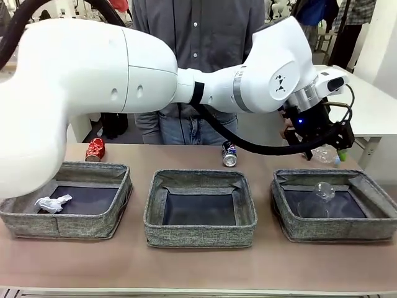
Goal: Sort the waste into the appropriate baskets.
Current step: Place the picked waste into the Fabric basket indicated by the person.
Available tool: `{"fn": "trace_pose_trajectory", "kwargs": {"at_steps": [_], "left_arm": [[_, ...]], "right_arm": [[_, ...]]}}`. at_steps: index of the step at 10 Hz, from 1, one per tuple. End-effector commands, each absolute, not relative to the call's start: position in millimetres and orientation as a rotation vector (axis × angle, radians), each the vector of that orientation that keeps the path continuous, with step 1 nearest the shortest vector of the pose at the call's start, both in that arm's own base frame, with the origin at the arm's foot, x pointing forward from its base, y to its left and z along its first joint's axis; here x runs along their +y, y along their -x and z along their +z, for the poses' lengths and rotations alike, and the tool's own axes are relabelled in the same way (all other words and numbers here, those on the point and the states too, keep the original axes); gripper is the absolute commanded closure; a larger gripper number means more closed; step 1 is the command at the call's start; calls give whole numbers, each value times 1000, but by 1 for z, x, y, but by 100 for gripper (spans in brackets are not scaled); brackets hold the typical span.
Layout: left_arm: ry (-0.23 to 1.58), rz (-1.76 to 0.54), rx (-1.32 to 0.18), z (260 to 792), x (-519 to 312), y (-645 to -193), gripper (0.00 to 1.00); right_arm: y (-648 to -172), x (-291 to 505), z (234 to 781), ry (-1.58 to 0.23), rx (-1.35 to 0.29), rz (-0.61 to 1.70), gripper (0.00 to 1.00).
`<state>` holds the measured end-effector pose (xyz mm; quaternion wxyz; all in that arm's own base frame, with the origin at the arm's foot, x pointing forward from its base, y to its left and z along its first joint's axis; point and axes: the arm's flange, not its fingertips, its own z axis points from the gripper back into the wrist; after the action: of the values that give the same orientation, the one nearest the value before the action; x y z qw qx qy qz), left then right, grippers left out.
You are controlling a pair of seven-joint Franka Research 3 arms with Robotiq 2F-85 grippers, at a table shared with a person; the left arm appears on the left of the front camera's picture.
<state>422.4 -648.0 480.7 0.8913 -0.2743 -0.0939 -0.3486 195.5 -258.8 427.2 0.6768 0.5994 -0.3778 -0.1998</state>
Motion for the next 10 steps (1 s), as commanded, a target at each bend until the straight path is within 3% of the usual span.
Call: {"fn": "trace_pose_trajectory", "kwargs": {"at_steps": [1, 3, 6, 7, 10], "left_arm": [[570, -706, -202, 491, -647, -421, 0], [619, -737, -123, 521, -621, -406, 0], [533, -758, 47, 555, -527, -380, 0], [463, -708, 56, 557, -481, -369, 0], [602, -509, 5, 554, -360, -359, 0]], "right_arm": [[-198, -260, 431, -1342, -866, -459, 0], [-196, -259, 427, -1347, -849, -449, 0], [-248, -231, 435, -1410, -747, -362, 0], [-278, -210, 441, -1425, -667, -294, 0], [-351, -118, 461, -1407, -392, -68, 0]]}}
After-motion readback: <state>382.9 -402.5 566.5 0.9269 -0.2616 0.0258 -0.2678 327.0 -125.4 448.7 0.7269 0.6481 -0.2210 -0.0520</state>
